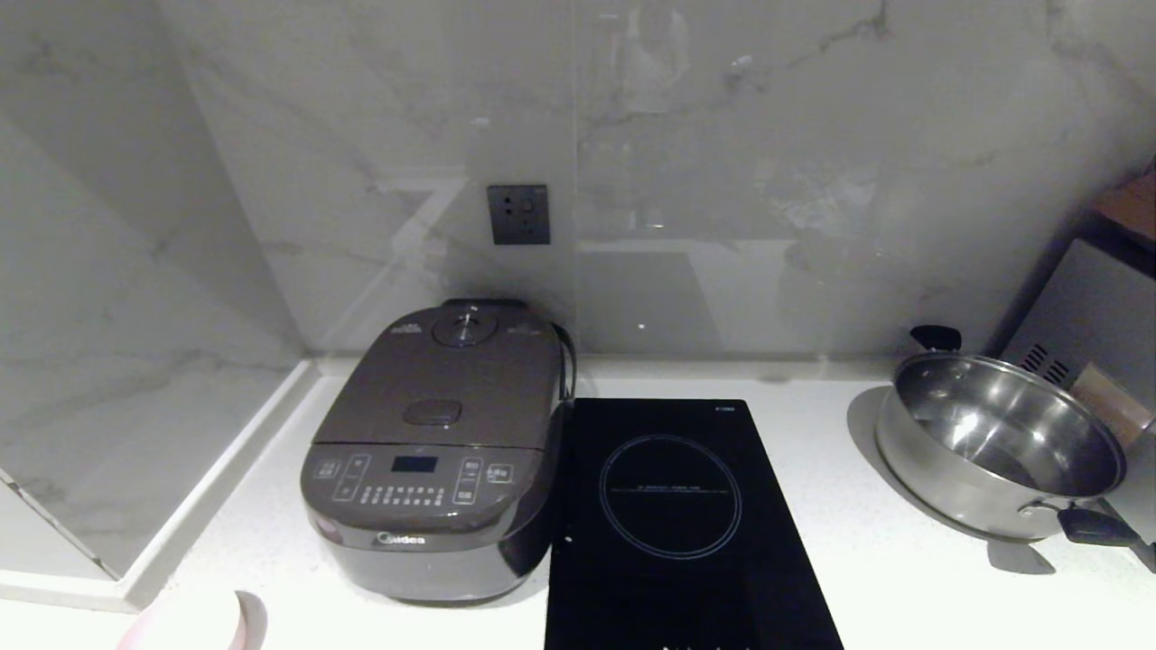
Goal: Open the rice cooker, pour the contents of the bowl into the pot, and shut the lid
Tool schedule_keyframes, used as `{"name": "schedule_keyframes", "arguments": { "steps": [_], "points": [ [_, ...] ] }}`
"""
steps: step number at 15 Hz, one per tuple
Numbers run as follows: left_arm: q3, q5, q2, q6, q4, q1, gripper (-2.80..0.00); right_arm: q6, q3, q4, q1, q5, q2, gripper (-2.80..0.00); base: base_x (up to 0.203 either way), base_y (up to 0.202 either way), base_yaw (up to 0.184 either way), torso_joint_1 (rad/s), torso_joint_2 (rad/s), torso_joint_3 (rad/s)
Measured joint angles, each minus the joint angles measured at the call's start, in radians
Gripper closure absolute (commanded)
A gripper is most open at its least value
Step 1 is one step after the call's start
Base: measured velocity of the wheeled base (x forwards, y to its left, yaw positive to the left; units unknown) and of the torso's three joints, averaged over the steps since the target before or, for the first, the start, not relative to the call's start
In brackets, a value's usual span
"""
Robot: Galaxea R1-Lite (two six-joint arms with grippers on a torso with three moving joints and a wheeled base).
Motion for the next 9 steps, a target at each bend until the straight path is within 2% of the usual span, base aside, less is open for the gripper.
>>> {"name": "schedule_keyframes", "arguments": {
  "steps": [5, 7, 9],
  "points": [
    [0.000, 0.001, 0.000, -0.004, 0.000, 0.000, 0.00, 0.022, 0.195, -0.051, 0.017, 0.242, -0.194, 0.00, 0.000, 0.000, 0.000, 0.000, 0.00, 0.000],
    [0.000, 0.002, 0.000, -0.004, 0.000, 0.000, 0.00, 0.019, 0.315, -0.138, 0.018, 0.322, -0.218, 0.00, 0.000, 0.000, 0.000, 0.000, 0.00, 0.000],
    [0.000, 0.001, 0.000, -0.003, 0.000, 0.000, 0.00, 0.009, 0.447, -0.264, 0.019, 0.357, -0.229, 0.00, 0.000, 0.000, 0.000, 0.000, 0.00, 0.000]
  ]
}}
